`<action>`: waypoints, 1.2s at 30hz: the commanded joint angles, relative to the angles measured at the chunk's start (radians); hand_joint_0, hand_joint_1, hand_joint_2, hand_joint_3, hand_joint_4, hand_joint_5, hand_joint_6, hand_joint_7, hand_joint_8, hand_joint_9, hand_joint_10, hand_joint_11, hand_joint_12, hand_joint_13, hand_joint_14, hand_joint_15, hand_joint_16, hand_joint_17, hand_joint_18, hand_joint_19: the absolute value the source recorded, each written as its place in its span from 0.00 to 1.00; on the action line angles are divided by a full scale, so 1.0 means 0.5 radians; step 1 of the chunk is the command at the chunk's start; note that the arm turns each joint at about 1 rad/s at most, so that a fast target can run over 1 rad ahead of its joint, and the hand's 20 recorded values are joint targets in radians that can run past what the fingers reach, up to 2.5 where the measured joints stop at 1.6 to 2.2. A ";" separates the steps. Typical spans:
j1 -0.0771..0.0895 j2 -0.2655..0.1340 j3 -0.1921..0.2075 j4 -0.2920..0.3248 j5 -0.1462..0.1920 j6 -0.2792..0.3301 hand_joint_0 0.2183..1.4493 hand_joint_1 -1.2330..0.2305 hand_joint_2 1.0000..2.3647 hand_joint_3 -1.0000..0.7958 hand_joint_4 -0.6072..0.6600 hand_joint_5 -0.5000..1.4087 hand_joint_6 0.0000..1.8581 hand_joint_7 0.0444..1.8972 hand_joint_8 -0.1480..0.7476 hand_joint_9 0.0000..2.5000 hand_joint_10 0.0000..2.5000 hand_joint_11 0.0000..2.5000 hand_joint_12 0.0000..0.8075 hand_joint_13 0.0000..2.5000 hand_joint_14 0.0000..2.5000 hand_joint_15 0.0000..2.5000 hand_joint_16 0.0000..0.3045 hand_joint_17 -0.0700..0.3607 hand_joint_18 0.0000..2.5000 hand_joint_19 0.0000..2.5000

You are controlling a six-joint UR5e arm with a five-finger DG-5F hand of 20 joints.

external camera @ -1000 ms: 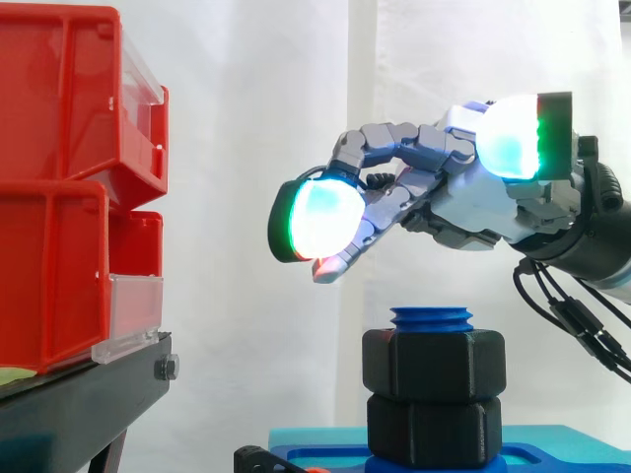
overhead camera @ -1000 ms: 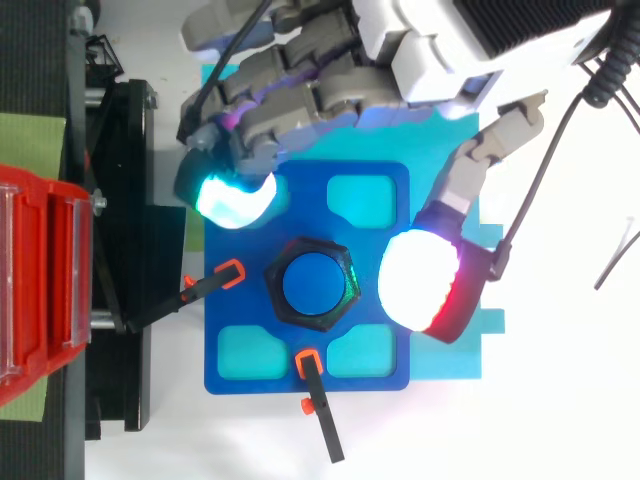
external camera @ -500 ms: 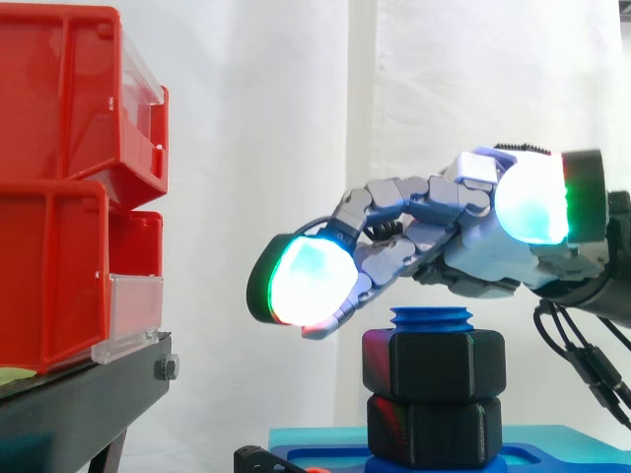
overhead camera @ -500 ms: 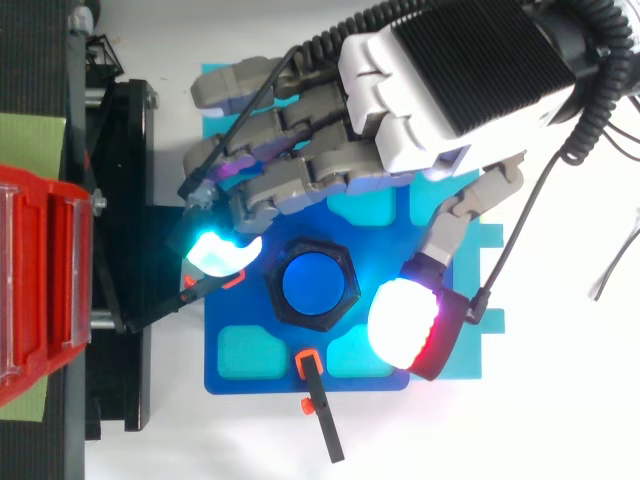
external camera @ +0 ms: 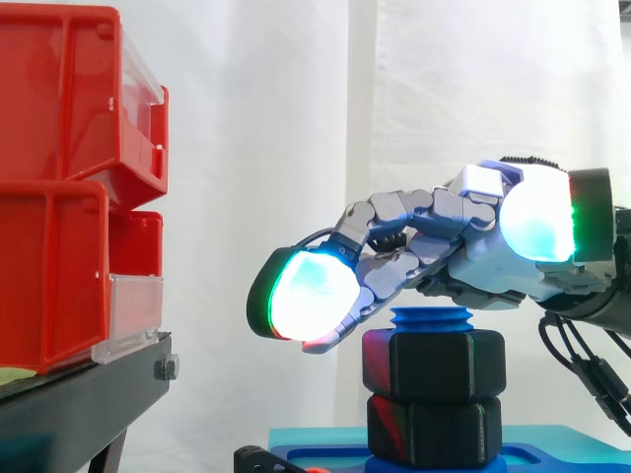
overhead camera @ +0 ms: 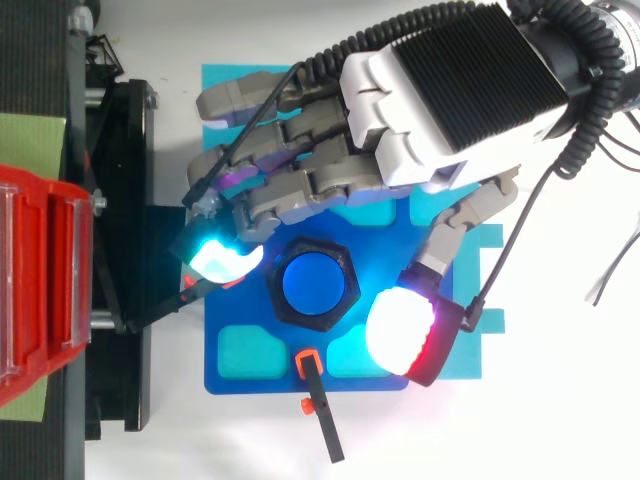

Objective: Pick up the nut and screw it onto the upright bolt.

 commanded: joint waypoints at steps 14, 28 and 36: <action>0.001 0.000 -0.047 0.016 -0.005 -0.068 0.18 0.71 0.00 0.28 0.68 0.20 0.27 0.51 0.46 0.21 0.00 0.00 0.43 0.16 0.00 0.00 0.13 0.37 0.03 0.00; 0.001 0.000 -0.047 0.007 -0.011 -0.068 0.19 0.71 0.00 0.28 0.65 0.23 0.27 0.75 0.49 0.24 0.00 0.00 0.42 0.18 0.00 0.00 0.11 0.34 0.05 0.00; -0.008 0.000 -0.047 0.019 -0.011 -0.068 0.19 0.70 0.00 0.28 0.64 0.23 0.32 0.74 0.50 0.27 0.00 0.00 0.41 0.21 0.00 0.00 0.11 0.34 0.09 0.00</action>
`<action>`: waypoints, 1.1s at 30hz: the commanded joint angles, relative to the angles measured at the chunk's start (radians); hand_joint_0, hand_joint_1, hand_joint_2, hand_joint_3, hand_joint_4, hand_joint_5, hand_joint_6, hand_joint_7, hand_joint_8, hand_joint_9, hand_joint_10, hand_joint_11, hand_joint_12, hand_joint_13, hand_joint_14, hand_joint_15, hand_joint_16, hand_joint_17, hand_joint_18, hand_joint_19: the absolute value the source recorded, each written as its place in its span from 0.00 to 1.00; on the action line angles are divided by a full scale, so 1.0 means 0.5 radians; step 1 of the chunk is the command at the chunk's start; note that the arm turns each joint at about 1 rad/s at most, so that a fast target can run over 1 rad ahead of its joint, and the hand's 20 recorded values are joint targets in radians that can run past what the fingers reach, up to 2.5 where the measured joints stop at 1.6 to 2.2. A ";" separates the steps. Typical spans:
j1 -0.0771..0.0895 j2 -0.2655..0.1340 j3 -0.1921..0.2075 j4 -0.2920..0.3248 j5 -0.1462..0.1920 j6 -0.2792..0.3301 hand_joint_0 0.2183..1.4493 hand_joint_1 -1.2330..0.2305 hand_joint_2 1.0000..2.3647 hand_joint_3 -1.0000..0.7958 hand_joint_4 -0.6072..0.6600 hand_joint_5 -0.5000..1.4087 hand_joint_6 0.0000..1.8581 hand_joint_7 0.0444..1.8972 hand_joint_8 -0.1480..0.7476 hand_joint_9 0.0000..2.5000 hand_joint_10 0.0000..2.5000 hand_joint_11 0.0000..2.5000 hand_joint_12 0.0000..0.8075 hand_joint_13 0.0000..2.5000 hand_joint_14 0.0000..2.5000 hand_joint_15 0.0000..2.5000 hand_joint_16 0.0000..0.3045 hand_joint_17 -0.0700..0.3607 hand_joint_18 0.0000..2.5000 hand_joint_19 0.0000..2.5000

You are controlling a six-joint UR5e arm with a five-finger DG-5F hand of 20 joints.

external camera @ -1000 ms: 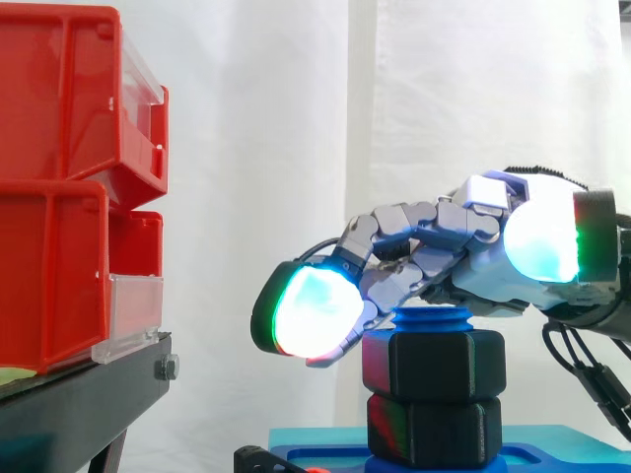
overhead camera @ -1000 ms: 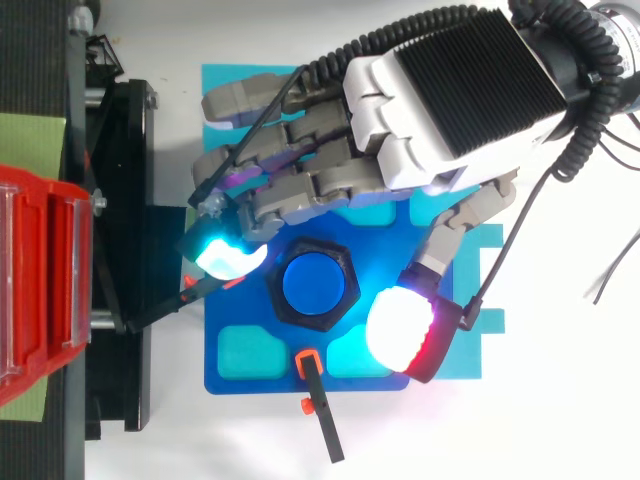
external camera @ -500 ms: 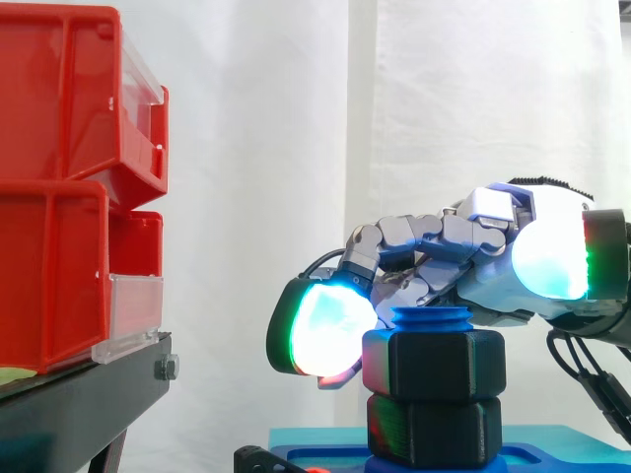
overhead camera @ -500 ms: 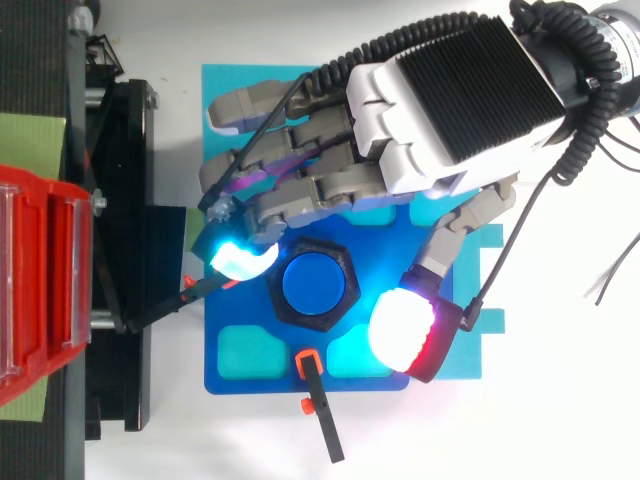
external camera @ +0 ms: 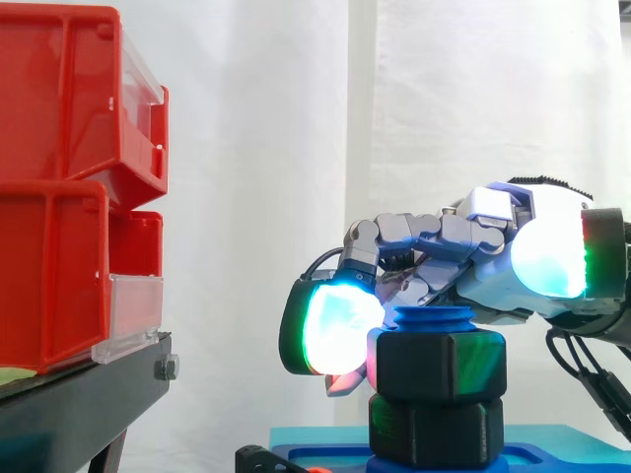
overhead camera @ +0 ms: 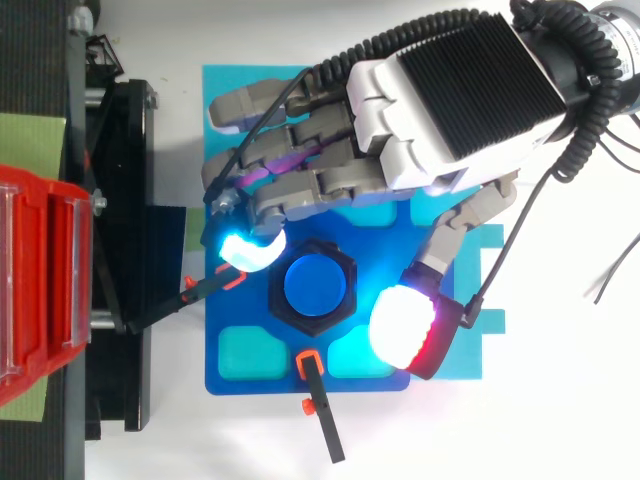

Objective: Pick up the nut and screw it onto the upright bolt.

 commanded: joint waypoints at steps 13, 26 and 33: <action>-0.033 0.000 -0.001 0.019 -0.018 0.000 0.19 0.69 0.00 0.28 0.49 0.27 0.39 0.58 0.35 0.43 0.00 0.00 0.32 0.33 0.00 0.00 0.09 0.30 0.21 0.00; -0.061 0.000 0.002 0.049 -0.055 0.003 0.18 0.71 0.00 0.28 0.49 0.28 0.41 0.55 0.33 0.58 0.00 0.00 0.25 0.42 0.00 0.02 0.07 0.27 0.32 0.00; -0.073 0.000 0.002 0.062 -0.064 0.006 0.18 0.70 0.00 0.28 0.51 0.28 0.41 0.56 0.32 0.61 0.00 0.00 0.24 0.45 0.00 0.03 0.06 0.26 0.35 0.02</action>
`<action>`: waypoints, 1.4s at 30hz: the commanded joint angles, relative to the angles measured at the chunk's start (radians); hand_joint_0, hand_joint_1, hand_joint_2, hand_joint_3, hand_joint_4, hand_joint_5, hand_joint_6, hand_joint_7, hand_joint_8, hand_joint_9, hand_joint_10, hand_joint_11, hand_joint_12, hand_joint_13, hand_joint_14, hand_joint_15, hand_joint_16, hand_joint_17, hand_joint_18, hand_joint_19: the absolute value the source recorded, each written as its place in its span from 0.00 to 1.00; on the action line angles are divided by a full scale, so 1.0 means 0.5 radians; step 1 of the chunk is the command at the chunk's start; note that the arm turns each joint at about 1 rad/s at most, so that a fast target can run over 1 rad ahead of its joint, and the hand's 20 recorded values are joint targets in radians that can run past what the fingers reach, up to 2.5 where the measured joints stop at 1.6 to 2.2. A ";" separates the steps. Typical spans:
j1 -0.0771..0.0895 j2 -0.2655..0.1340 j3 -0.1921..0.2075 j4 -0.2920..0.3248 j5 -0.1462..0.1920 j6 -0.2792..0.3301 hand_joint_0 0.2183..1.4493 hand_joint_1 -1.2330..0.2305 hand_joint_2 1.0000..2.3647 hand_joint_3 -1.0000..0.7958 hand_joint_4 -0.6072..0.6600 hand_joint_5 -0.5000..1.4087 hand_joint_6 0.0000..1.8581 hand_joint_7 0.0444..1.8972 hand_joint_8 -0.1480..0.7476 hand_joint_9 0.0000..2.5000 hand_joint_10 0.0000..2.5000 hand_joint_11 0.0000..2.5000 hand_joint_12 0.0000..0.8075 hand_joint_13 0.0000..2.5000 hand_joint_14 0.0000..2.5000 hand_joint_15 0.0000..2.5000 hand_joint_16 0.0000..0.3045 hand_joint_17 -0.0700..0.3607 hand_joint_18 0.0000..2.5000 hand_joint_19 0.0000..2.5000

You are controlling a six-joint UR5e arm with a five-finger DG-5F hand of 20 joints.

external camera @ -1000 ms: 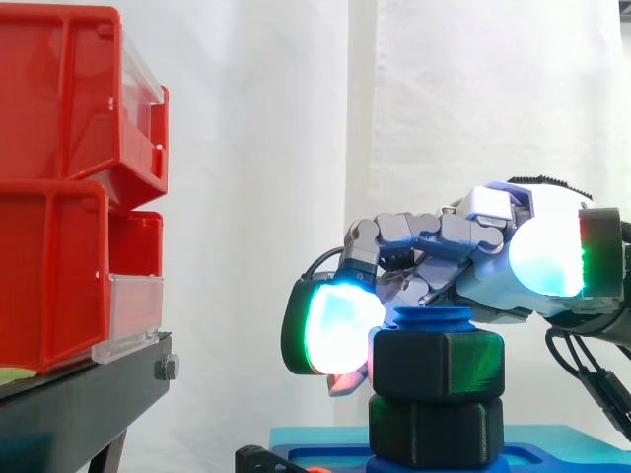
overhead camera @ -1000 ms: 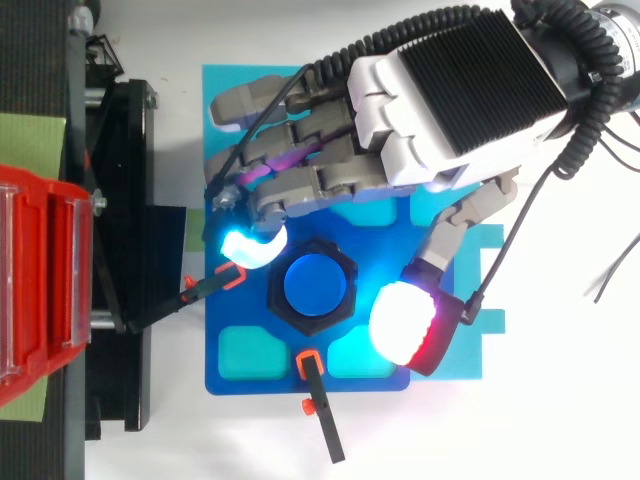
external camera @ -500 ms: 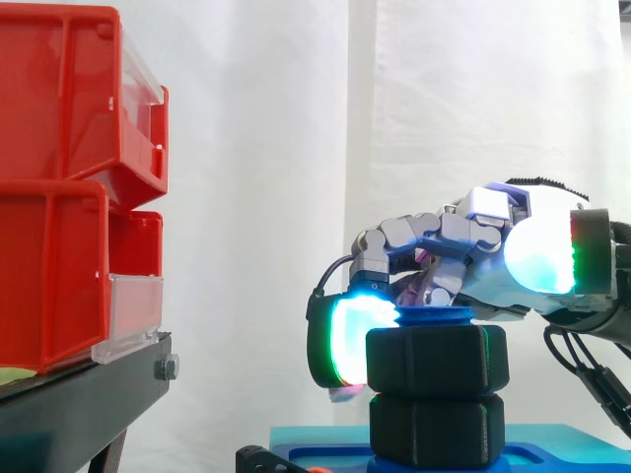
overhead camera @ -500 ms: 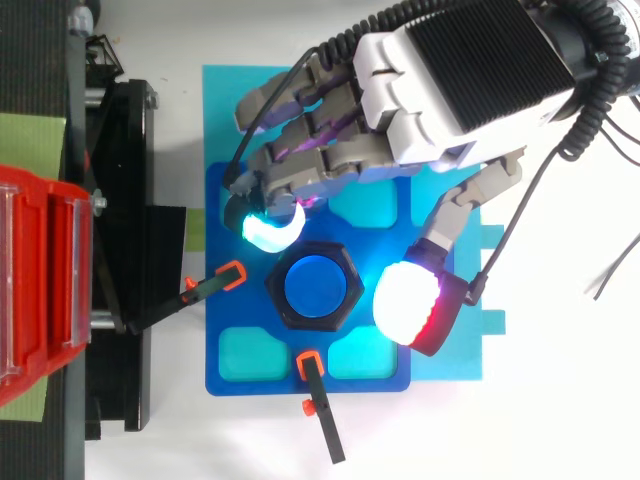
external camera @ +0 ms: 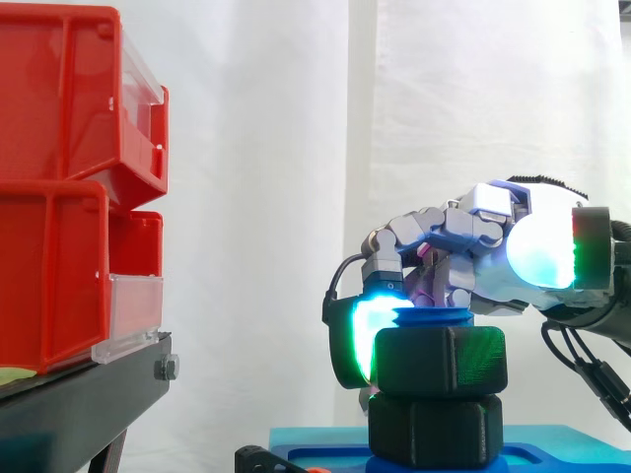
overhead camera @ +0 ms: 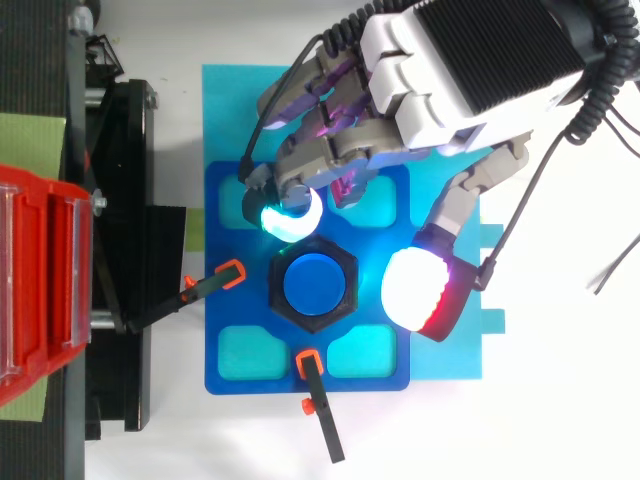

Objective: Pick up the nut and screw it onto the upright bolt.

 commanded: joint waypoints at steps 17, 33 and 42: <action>-0.033 0.000 0.111 -0.012 -0.087 0.006 0.17 0.74 0.00 0.28 0.63 0.25 0.27 0.75 0.46 0.49 0.00 0.02 0.37 0.34 0.00 0.01 0.11 0.34 0.25 0.00; 0.001 0.000 0.167 -0.045 -0.084 0.037 0.16 0.74 0.00 0.28 0.60 0.16 0.27 0.34 0.44 0.24 0.00 0.00 0.43 0.19 0.00 0.00 0.15 0.40 0.08 0.00; 0.047 0.000 0.167 -0.153 -0.050 0.033 0.16 0.76 0.00 0.28 0.57 0.15 0.27 0.30 0.42 0.17 0.00 0.00 0.44 0.11 0.00 0.00 0.14 0.39 0.00 0.00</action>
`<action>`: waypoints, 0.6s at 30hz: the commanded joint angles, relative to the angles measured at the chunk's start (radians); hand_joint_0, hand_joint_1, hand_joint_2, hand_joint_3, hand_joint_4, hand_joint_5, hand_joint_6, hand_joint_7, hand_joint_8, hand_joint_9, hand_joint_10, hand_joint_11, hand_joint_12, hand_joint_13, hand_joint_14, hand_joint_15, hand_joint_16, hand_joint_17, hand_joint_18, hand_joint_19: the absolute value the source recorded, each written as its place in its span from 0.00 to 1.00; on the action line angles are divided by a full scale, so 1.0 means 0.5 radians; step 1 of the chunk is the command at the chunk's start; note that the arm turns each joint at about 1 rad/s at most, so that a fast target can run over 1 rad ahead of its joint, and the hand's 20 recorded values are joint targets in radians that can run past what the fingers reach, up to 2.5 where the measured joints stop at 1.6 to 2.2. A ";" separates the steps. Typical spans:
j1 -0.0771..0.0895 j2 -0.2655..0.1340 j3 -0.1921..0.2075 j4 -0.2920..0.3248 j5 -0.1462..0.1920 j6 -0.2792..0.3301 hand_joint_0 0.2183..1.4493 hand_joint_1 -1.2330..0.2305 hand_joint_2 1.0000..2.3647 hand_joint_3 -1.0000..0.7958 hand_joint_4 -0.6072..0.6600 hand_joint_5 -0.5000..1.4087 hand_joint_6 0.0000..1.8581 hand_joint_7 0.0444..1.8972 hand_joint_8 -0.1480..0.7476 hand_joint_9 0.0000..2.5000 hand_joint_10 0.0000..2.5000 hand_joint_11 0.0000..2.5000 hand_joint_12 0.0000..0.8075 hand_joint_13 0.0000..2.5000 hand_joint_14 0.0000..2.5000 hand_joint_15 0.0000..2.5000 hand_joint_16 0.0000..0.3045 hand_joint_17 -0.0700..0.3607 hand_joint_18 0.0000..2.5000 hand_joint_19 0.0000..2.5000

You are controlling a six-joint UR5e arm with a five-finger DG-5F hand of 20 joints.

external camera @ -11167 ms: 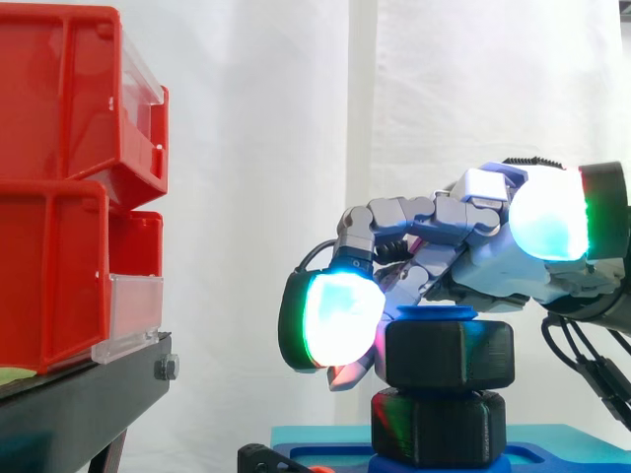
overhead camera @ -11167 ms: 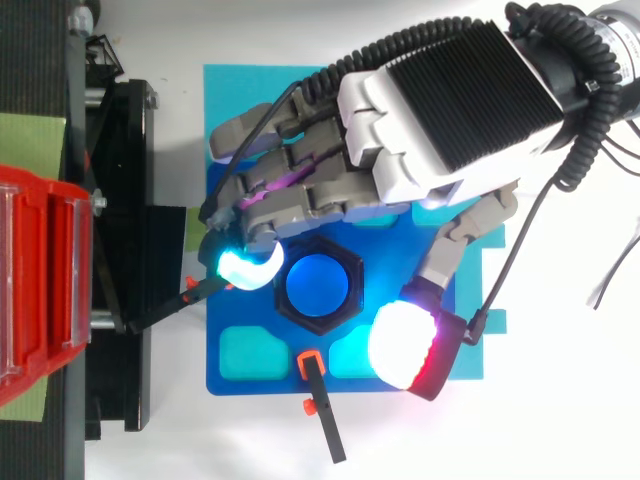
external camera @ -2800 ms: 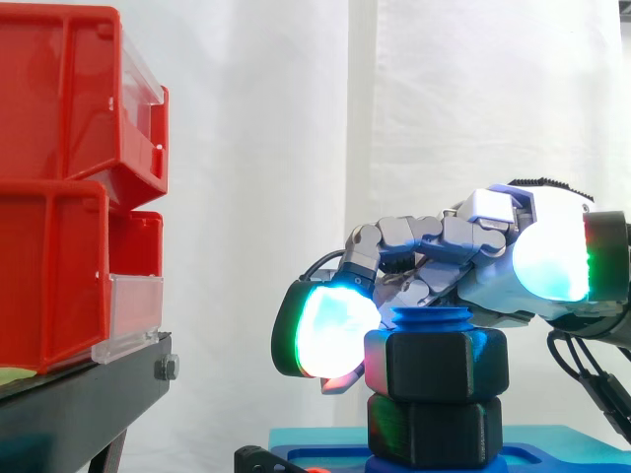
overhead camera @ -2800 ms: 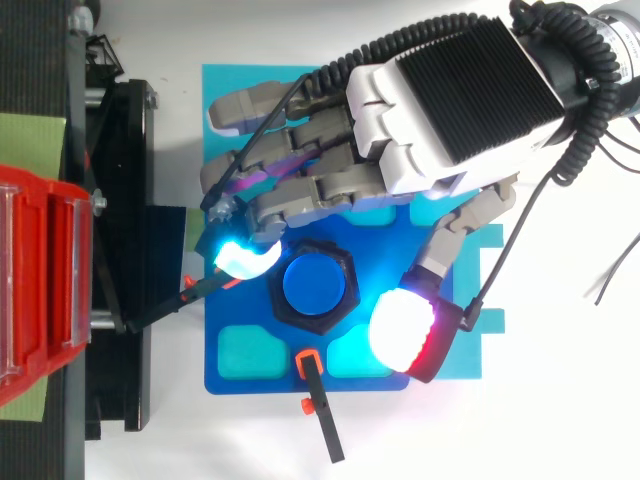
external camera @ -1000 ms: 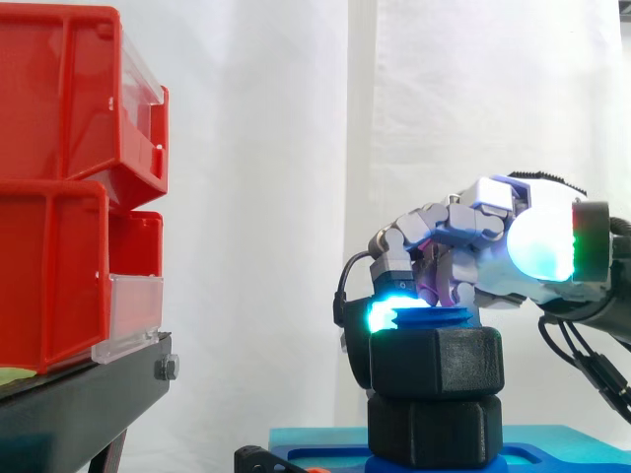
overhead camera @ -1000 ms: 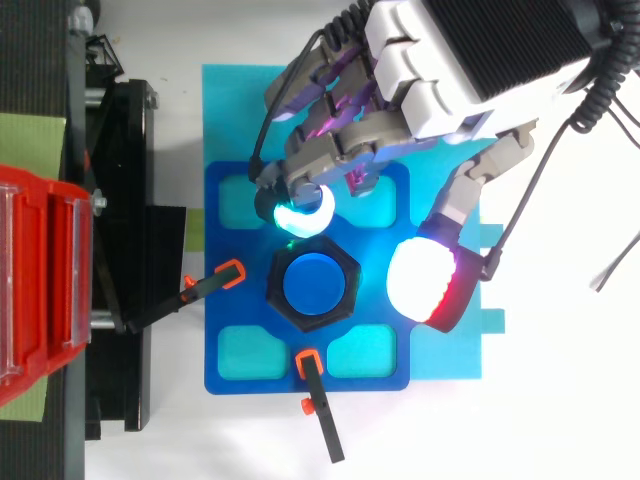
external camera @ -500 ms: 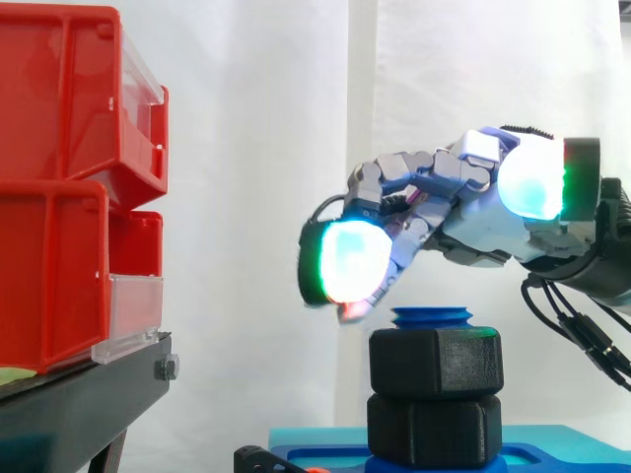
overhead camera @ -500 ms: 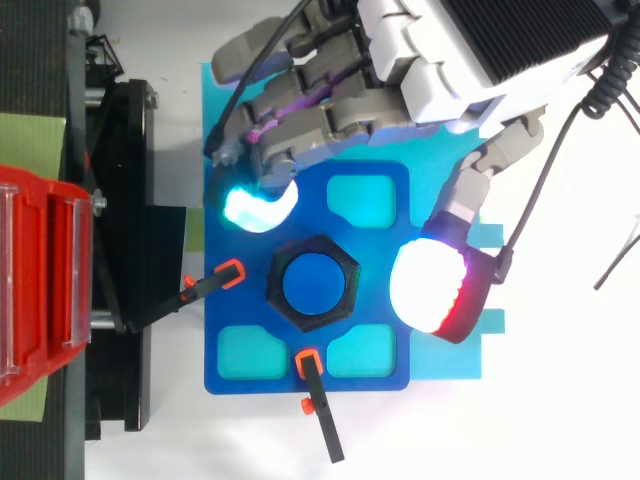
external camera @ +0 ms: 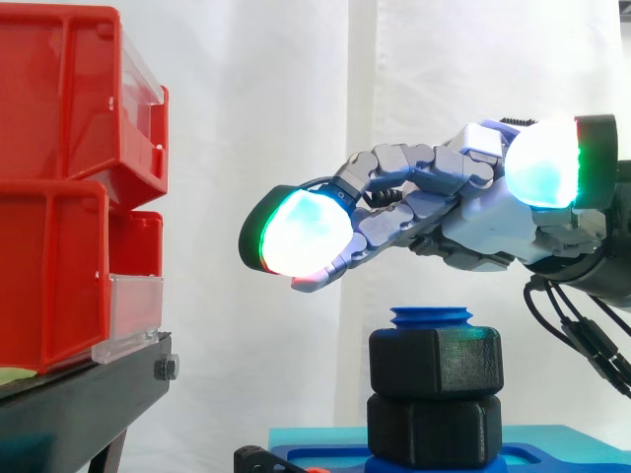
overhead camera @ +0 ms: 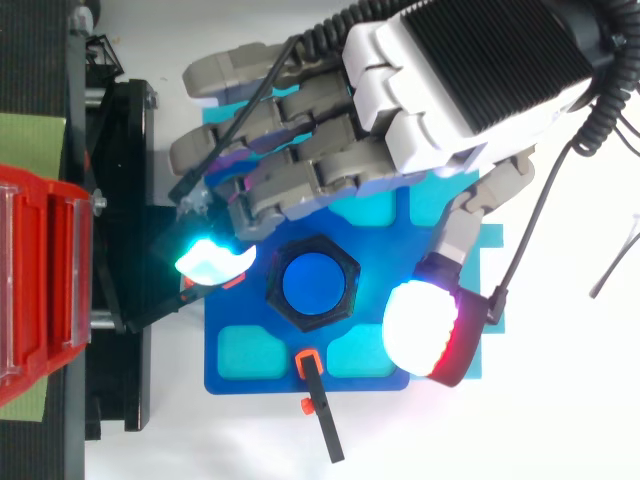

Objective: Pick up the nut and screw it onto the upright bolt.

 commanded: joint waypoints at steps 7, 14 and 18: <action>0.021 0.000 -0.003 -0.026 0.014 0.003 0.16 0.76 0.00 0.28 0.54 0.14 0.27 0.28 0.39 0.10 0.00 0.00 0.44 0.06 0.00 0.00 0.15 0.39 0.00 0.00; 0.033 0.000 -0.089 0.023 0.033 0.006 0.16 0.76 0.00 0.28 0.53 0.14 0.27 0.28 0.39 0.09 0.00 0.00 0.44 0.05 0.00 0.00 0.15 0.39 0.00 0.00; 0.036 0.000 -0.110 0.094 0.060 0.046 0.16 0.76 0.00 0.28 0.53 0.14 0.27 0.29 0.39 0.09 0.00 0.00 0.44 0.05 0.00 0.00 0.15 0.39 0.00 0.00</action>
